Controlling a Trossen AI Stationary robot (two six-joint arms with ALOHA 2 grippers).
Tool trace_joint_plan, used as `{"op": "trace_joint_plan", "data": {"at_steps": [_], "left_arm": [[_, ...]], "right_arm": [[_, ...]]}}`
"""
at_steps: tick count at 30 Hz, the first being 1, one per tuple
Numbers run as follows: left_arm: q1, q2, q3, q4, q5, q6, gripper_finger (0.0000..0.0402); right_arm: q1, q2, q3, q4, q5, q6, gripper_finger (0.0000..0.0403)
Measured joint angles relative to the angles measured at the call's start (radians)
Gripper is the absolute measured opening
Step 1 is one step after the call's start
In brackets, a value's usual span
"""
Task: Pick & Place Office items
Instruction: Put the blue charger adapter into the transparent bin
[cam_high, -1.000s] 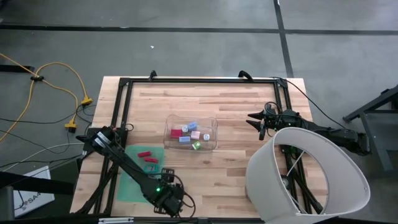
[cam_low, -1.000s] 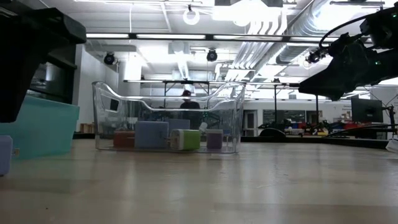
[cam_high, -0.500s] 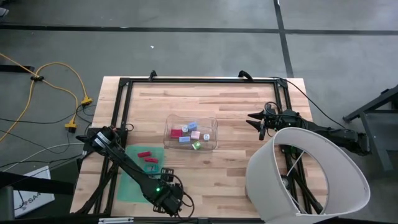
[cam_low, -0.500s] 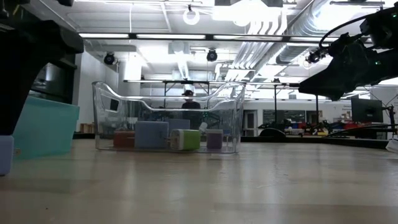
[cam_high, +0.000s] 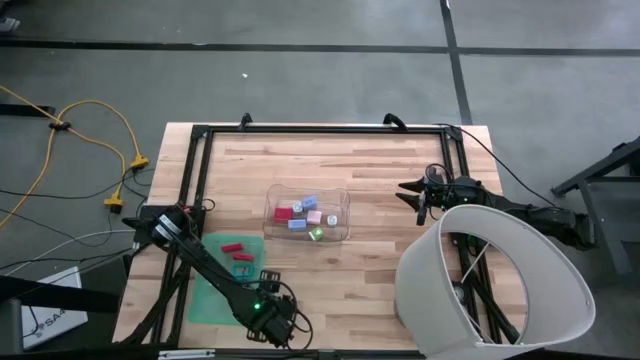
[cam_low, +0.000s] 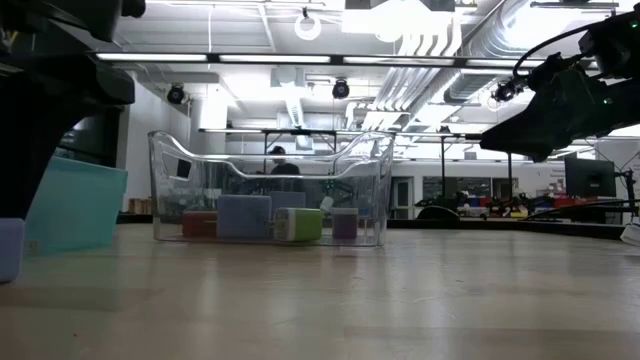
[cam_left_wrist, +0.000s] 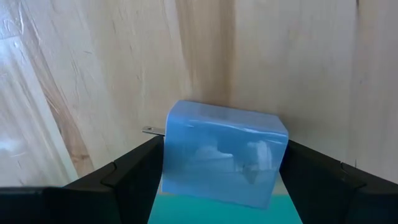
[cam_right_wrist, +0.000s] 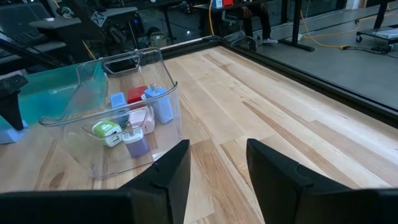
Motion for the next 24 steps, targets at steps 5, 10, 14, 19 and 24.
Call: {"op": "trace_joint_plan", "data": {"at_steps": [5,10,14,19,24], "left_arm": [[0.0,0.0,0.0,0.0,0.001,0.002,0.0292],[0.0,0.0,0.0,0.0,0.013,0.002,0.0271],[0.001,0.0,0.0,-0.001,0.016,0.001,0.0258],[0.001,0.0,0.001,-0.001,0.017,0.001,0.0256],[0.011,-0.002,0.001,0.0,0.02,-0.001,0.0255]], "right_arm": [[0.0,0.0,0.0,0.0,0.0,0.0,0.0144],[0.0,0.0,0.0,0.0,0.0,0.0,0.0144],[0.0,0.0,0.0,0.0,0.0,0.0,0.0144],[0.0,0.0,0.0,0.0,0.0,0.0,0.0144],[0.0,0.0,0.0,0.0,0.0,0.0,0.0144]]}}
